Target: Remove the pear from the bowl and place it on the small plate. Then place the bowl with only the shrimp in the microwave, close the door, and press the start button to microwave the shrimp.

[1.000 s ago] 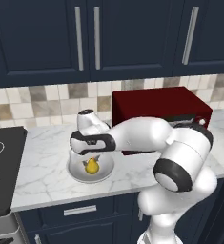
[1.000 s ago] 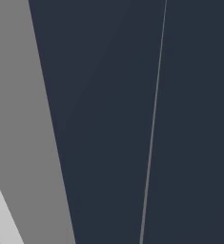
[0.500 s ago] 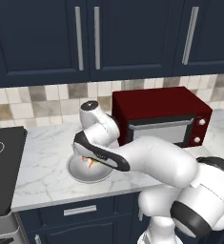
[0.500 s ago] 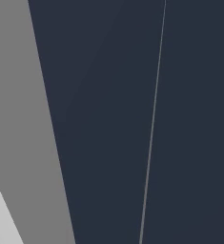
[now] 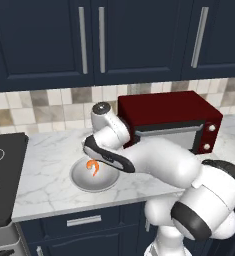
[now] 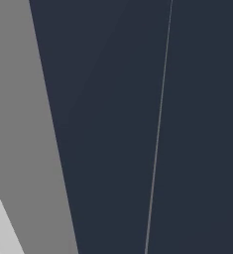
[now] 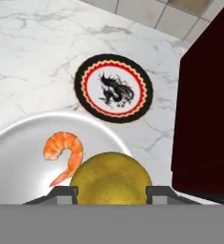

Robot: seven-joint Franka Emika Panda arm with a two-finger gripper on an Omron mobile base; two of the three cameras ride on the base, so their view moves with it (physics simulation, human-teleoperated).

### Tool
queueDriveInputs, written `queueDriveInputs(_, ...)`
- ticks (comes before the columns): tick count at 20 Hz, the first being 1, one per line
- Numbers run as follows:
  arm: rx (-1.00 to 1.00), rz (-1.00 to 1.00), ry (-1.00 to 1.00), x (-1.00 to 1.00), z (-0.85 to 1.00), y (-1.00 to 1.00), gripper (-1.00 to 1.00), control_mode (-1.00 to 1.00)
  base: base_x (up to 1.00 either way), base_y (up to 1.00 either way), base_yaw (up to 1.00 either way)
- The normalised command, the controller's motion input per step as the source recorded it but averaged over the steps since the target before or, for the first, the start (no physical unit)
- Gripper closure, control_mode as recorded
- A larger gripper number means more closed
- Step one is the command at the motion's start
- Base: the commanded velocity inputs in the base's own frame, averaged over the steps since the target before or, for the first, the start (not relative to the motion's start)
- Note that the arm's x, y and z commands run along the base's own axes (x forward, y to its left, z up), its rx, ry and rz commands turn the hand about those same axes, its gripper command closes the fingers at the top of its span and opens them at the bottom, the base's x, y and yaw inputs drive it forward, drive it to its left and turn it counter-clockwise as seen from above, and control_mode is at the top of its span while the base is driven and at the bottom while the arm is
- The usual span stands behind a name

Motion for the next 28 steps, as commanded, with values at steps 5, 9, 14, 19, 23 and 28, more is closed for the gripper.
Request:
queueDriveInputs(5, 0.0, 0.0, -0.01, 0.9, -0.03, 0.0, 1.0, -1.0, 0.0, 0.0, 0.0)
queueDriveInputs(9, 0.0, 0.0, 0.02, 0.47, -0.25, 0.0, 1.0, -1.0, 0.0, 0.0, 0.0)
queueDriveInputs(14, 0.0, 0.0, 0.06, 0.48, -0.39, 0.0, 1.0, -1.0, 0.0, 0.0, 0.0)
queueDriveInputs(19, 0.0, 0.0, 0.07, 0.44, -0.36, 0.01, 1.0, -1.0, 0.0, 0.0, 0.0)
queueDriveInputs(23, 0.0, 0.0, 0.01, 0.19, -0.33, 0.02, 1.0, -1.0, 0.0, 0.0, 0.0)
queueDriveInputs(28, 0.0, 0.0, 0.0, 0.17, -0.25, 0.11, 1.0, -1.0, 0.0, 0.0, 0.0)
